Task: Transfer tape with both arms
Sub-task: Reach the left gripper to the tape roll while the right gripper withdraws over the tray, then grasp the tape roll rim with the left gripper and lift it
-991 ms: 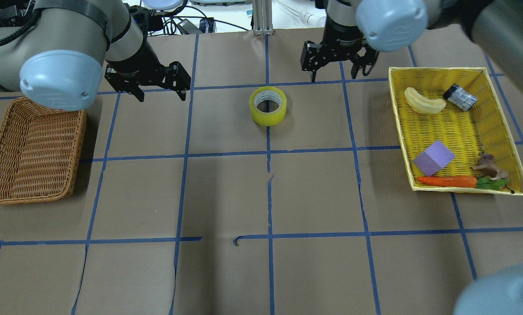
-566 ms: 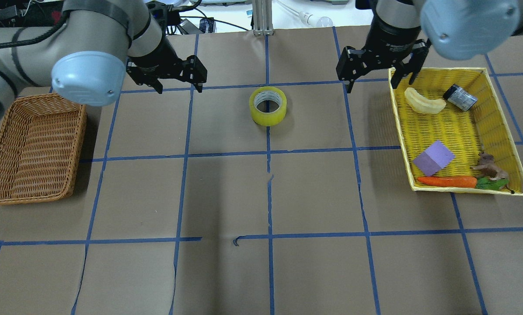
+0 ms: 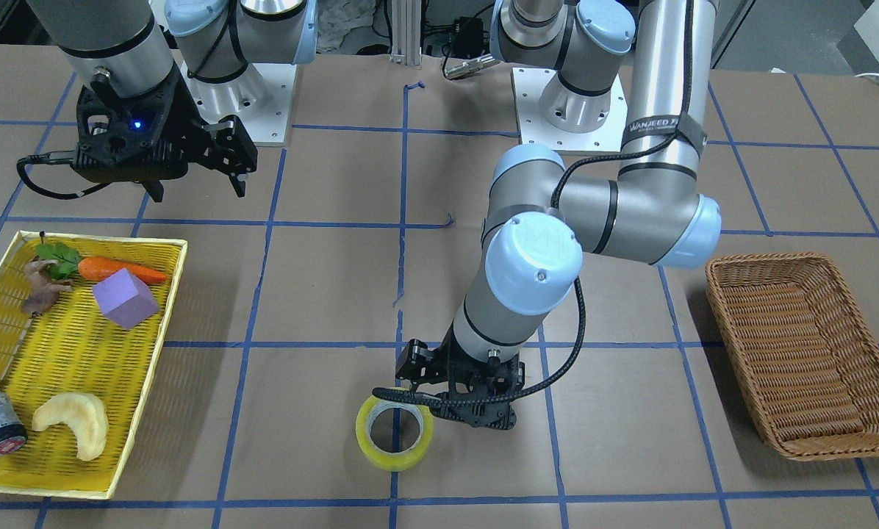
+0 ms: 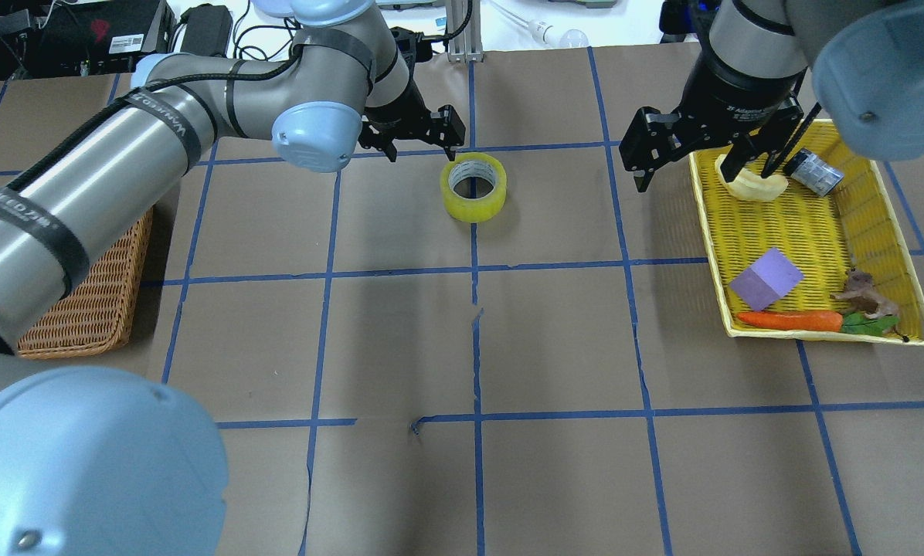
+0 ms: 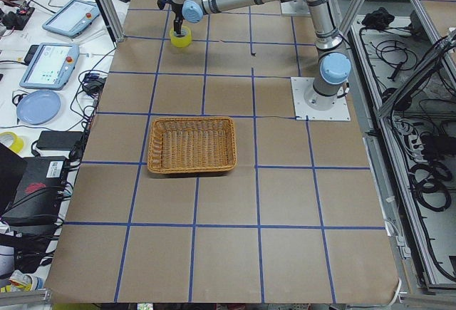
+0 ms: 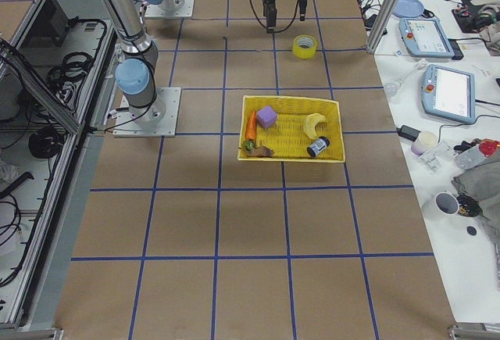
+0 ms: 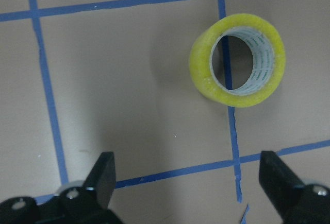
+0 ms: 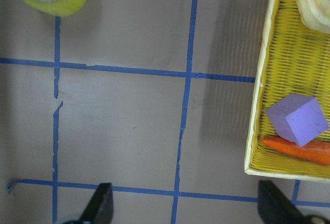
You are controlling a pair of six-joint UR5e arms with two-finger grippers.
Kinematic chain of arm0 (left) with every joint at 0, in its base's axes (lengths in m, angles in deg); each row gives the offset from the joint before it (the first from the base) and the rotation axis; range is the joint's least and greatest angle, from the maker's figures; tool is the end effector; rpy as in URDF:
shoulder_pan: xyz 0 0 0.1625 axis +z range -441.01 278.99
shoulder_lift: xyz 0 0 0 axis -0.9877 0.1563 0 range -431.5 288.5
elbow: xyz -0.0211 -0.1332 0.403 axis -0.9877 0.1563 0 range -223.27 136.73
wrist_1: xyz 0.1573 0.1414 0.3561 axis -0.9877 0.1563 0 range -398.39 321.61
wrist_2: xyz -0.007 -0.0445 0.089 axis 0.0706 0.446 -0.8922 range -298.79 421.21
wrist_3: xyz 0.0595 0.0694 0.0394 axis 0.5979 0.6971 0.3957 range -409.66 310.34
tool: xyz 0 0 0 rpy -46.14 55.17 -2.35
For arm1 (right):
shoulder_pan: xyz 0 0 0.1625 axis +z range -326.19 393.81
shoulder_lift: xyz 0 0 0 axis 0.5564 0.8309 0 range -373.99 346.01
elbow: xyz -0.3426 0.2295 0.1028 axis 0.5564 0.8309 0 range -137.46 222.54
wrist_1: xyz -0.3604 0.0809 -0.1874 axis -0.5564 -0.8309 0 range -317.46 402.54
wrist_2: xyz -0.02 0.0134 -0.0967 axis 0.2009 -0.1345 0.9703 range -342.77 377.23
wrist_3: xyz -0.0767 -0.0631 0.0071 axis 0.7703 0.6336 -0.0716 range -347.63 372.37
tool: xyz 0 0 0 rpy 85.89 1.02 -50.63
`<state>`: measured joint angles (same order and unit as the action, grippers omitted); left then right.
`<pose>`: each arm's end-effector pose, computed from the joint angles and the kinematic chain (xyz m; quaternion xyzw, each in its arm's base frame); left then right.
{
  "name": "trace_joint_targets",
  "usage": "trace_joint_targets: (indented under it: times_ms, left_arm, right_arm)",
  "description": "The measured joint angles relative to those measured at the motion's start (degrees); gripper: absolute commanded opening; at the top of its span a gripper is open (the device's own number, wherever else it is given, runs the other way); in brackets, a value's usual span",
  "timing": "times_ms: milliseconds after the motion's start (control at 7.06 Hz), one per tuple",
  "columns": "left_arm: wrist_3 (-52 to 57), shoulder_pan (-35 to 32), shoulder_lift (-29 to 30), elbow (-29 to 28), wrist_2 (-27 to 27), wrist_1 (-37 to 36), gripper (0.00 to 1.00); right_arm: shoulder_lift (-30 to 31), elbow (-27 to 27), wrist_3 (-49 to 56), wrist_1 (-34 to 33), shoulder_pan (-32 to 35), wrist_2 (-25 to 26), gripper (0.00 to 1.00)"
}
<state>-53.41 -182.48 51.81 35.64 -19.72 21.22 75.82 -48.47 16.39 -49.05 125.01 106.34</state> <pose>-0.2870 -0.6653 0.2863 -0.0726 -0.9917 0.0599 0.0875 0.1451 -0.4908 0.4804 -0.0457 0.9989 -0.0036 0.0077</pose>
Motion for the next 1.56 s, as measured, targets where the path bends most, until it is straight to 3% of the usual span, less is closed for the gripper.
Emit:
trace_joint_targets:
  times_ms: [425,566,850,1558]
  left_arm:
    - [0.0,-0.9,7.4,-3.5,0.2,-2.7,1.0]
    - [0.0,-1.0,8.6,-3.5,0.2,-3.3,0.89]
    - [0.4,-1.0,10.4,-3.5,0.1,-3.5,0.03]
    - [4.6,0.0,8.8,-4.0,-0.9,-1.1,0.0]
  right_arm:
    - [0.1,0.0,0.0,0.0,0.1,-0.2,1.0]
    - [0.0,0.0,0.1,0.0,0.1,-0.2,1.0]
    - [0.0,0.0,0.2,0.0,0.0,-0.2,1.0]
    - [-0.2,0.1,0.2,-0.1,0.1,-0.3,1.0]
